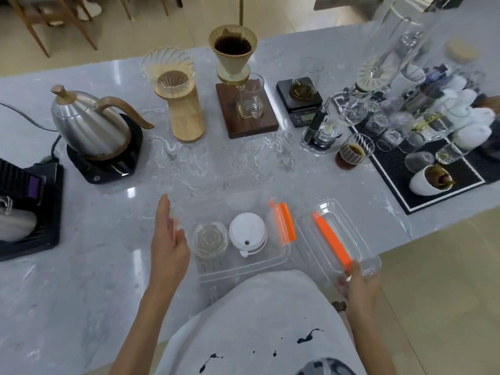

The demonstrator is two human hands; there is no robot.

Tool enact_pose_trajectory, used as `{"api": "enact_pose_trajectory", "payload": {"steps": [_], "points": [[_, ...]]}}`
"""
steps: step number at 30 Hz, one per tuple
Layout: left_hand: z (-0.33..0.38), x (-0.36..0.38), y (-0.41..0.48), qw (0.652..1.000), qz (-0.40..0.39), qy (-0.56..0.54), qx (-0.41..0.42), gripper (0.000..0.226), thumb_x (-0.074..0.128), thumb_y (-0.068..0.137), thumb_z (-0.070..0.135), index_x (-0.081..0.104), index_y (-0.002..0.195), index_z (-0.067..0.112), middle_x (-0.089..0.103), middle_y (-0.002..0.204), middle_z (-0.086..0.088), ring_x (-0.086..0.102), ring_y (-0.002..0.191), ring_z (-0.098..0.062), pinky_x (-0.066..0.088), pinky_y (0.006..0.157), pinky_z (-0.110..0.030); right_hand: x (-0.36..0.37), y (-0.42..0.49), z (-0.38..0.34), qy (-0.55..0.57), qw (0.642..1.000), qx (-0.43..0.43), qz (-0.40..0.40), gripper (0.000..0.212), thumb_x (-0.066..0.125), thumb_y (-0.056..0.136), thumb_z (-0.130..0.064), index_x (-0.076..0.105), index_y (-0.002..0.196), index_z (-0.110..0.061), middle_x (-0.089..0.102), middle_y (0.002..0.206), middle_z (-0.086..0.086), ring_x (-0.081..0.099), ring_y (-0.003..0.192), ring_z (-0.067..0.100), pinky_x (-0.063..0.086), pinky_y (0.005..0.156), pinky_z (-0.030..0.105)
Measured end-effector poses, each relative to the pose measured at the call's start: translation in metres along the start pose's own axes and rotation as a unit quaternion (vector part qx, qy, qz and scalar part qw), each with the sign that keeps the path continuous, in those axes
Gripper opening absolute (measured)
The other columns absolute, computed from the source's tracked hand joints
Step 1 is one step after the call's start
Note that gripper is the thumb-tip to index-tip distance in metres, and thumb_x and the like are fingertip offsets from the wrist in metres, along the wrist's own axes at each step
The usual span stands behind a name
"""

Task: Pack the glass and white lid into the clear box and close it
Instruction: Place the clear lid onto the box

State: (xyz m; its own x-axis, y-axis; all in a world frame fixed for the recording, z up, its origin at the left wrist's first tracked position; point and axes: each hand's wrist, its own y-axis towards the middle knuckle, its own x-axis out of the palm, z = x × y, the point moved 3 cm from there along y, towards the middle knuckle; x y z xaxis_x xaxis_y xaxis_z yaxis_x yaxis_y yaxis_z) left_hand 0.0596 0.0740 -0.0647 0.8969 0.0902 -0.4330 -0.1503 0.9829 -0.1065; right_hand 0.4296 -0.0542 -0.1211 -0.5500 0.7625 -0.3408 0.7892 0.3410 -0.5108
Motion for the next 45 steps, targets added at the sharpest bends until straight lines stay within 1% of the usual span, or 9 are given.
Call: {"api": "enact_pose_trajectory", "payload": {"steps": [4, 8, 12, 16, 19, 22, 29, 39, 45], "points": [[-0.009, 0.001, 0.001, 0.998, -0.011, -0.041, -0.037, 0.070, 0.035, 0.101, -0.008, 0.029, 0.157, 0.033, 0.036, 0.151, 0.032, 0.034, 0.142, 0.004, 0.027, 0.111, -0.012, 0.005, 0.006, -0.018, 0.096, 0.995, 0.020, 0.028, 0.007, 0.044, 0.100, -0.018, 0.051, 0.099, -0.018, 0.048, 0.067, 0.006, 0.039, 0.051, 0.016, 0.038, 0.037, 0.019], [-0.010, 0.002, 0.000, 0.997, -0.005, -0.067, -0.036, 0.064, 0.042, 0.102, 0.002, 0.033, 0.153, 0.039, 0.043, 0.152, 0.023, 0.039, 0.140, -0.002, 0.030, 0.102, -0.013, 0.021, 0.006, -0.045, 0.145, 0.988, 0.058, -0.019, 0.031, 0.042, 0.101, -0.015, 0.043, 0.071, -0.022, 0.042, 0.062, -0.001, 0.038, 0.048, 0.008, 0.032, 0.037, 0.019], [-0.004, 0.002, 0.000, 0.996, -0.001, -0.082, -0.020, 0.048, 0.043, 0.108, 0.026, 0.035, 0.154, 0.036, 0.045, 0.154, 0.017, 0.041, 0.142, -0.002, 0.031, 0.110, -0.019, 0.045, -0.010, -0.079, 0.179, 0.977, 0.044, -0.105, 0.012, 0.050, 0.099, -0.022, 0.058, 0.104, -0.029, 0.047, 0.068, -0.002, 0.038, 0.052, 0.009, 0.030, 0.048, 0.023], [-0.001, 0.000, -0.002, 0.988, 0.024, -0.147, -0.032, 0.047, 0.045, 0.108, 0.029, 0.039, 0.155, 0.030, 0.044, 0.154, 0.022, 0.039, 0.141, 0.008, 0.031, 0.111, -0.013, 0.074, -0.038, -0.111, 0.109, 0.966, -0.063, -0.227, 0.051, 0.052, 0.099, -0.022, 0.040, 0.148, -0.030, 0.054, 0.057, -0.006, 0.035, 0.038, 0.007, 0.029, 0.035, 0.018], [-0.003, -0.003, -0.005, 0.979, 0.039, -0.199, -0.029, 0.047, 0.046, 0.105, 0.035, 0.045, 0.152, 0.028, 0.049, 0.147, 0.032, 0.041, 0.138, 0.012, 0.034, 0.105, -0.004, 0.096, -0.068, -0.125, -0.012, 0.937, -0.180, -0.299, 0.052, 0.048, 0.101, -0.024, 0.034, 0.148, -0.038, 0.059, 0.051, -0.007, 0.041, 0.032, 0.006, 0.031, 0.032, 0.019], [-0.003, -0.004, -0.004, 0.971, 0.004, -0.236, -0.041, 0.051, 0.047, 0.098, 0.048, 0.049, 0.146, 0.033, 0.050, 0.149, 0.027, 0.040, 0.141, 0.008, 0.030, 0.112, -0.016, 0.116, -0.090, -0.128, -0.094, 0.908, -0.245, -0.327, 0.052, 0.048, 0.100, -0.028, 0.033, 0.147, -0.045, 0.065, 0.063, -0.003, 0.046, 0.036, 0.007, 0.037, 0.032, 0.020], [-0.009, -0.009, -0.001, 0.974, 0.012, -0.220, -0.041, 0.052, 0.059, 0.102, 0.015, 0.046, 0.152, 0.012, 0.051, 0.152, 0.014, 0.044, 0.140, 0.003, 0.037, 0.107, -0.009, 0.135, -0.096, -0.125, -0.156, 0.880, -0.321, -0.312, 0.050, 0.048, 0.097, -0.037, 0.034, 0.139, -0.060, 0.064, 0.074, 0.011, 0.054, 0.054, 0.018, 0.049, 0.050, 0.025], [-0.015, -0.012, -0.005, 0.979, -0.010, -0.199, -0.041, 0.050, 0.053, 0.104, 0.015, 0.045, 0.153, 0.021, 0.054, 0.147, 0.022, 0.047, 0.137, 0.006, 0.040, 0.099, -0.005, 0.135, -0.101, -0.121, -0.244, 0.840, -0.418, -0.246, 0.054, 0.045, 0.096, -0.039, 0.034, 0.149, -0.042, 0.050, 0.075, -0.004, 0.054, 0.070, 0.008, 0.044, 0.070, 0.034], [-0.015, -0.009, -0.007, 0.989, -0.030, -0.137, -0.042, 0.058, 0.046, 0.106, 0.014, 0.030, 0.158, 0.033, 0.033, 0.154, 0.038, 0.027, 0.143, 0.018, 0.028, 0.101, 0.004, 0.137, -0.101, -0.120, -0.275, 0.815, -0.474, -0.187, 0.052, 0.059, 0.093, -0.018, 0.050, 0.144, -0.021, 0.043, 0.089, 0.008, 0.048, 0.086, 0.029, 0.046, 0.086, 0.043]]}}
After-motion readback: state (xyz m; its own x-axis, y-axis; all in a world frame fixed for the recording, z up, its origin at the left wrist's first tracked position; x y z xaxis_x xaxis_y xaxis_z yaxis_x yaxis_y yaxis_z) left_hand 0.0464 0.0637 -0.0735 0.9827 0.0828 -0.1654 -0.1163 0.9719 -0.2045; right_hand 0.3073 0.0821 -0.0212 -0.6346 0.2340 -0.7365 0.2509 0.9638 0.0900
